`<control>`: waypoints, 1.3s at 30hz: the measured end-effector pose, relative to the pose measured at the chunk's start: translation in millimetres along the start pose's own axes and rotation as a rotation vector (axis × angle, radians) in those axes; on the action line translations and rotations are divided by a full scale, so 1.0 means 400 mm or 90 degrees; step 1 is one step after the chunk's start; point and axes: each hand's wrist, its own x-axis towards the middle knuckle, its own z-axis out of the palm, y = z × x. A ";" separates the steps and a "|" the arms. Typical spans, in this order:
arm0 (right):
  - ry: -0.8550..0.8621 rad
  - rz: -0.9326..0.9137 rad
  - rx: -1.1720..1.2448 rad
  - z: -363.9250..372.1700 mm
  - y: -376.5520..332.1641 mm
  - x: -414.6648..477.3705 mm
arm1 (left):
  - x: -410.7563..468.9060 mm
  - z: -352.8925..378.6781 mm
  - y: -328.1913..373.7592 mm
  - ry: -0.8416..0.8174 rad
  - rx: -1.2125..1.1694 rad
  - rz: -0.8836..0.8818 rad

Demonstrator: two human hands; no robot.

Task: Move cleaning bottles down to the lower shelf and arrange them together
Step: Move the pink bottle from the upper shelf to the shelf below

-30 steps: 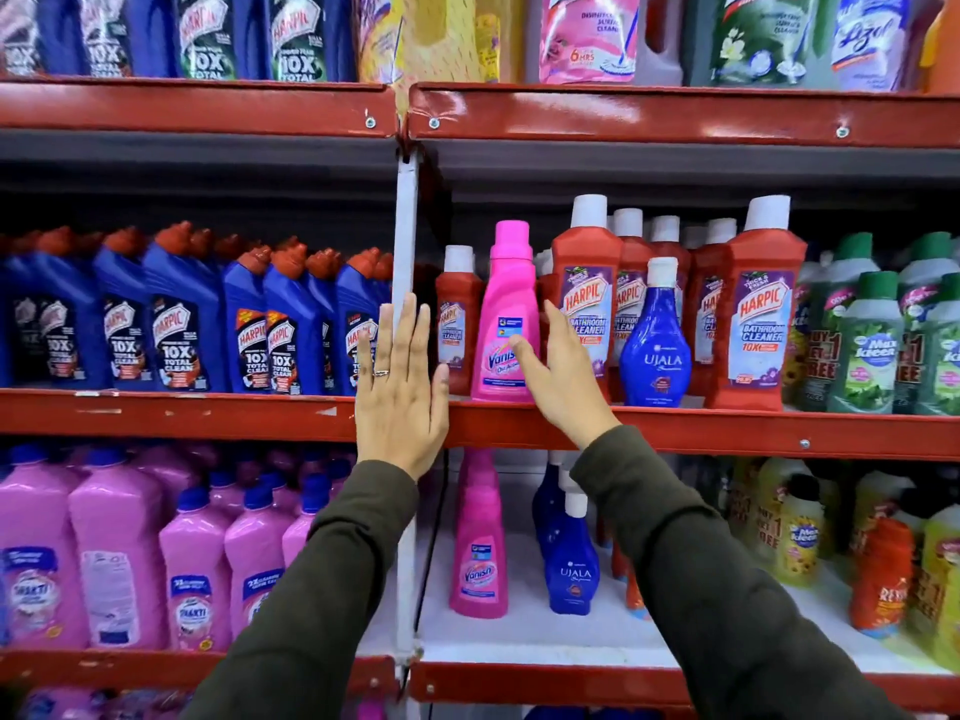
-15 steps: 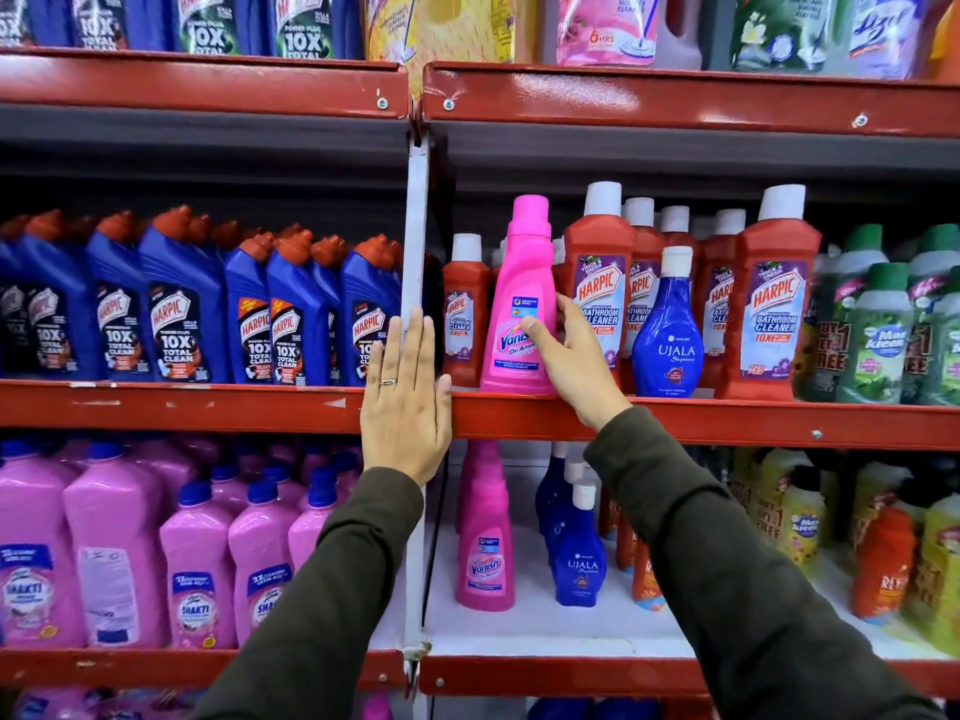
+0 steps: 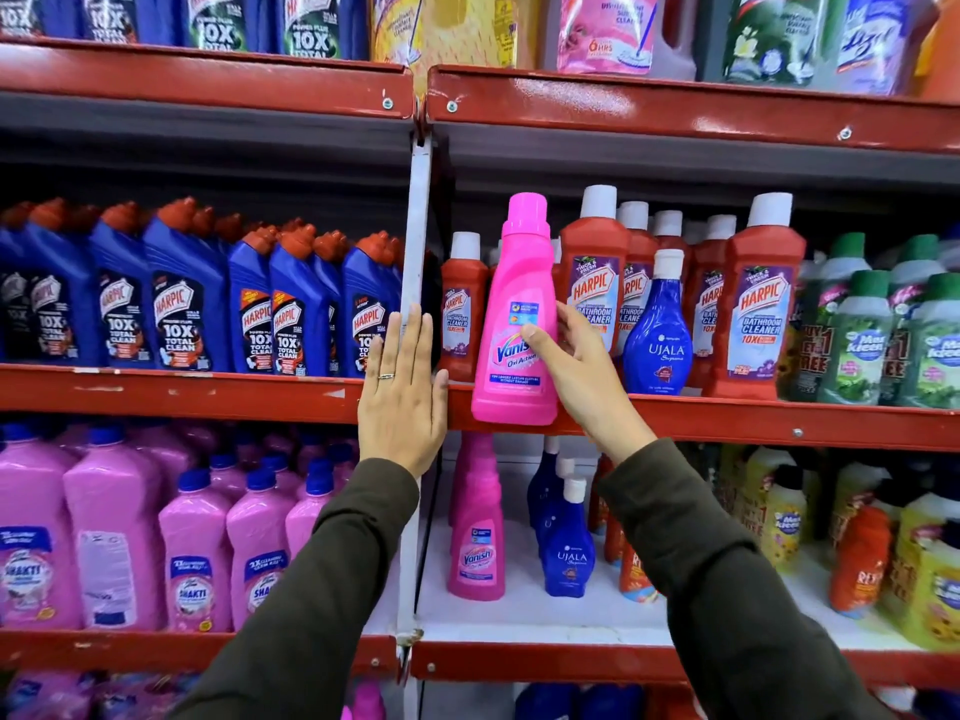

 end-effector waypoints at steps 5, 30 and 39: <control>-0.016 0.027 0.041 0.018 0.062 -0.088 | -0.050 -0.021 0.013 0.032 -0.010 -0.009; -0.019 0.200 -0.002 0.066 0.512 -0.388 | -0.639 0.139 -0.010 -0.144 -0.057 -0.039; -0.036 0.246 0.006 0.095 0.573 -0.371 | -0.668 0.169 -0.016 -0.172 0.014 -0.007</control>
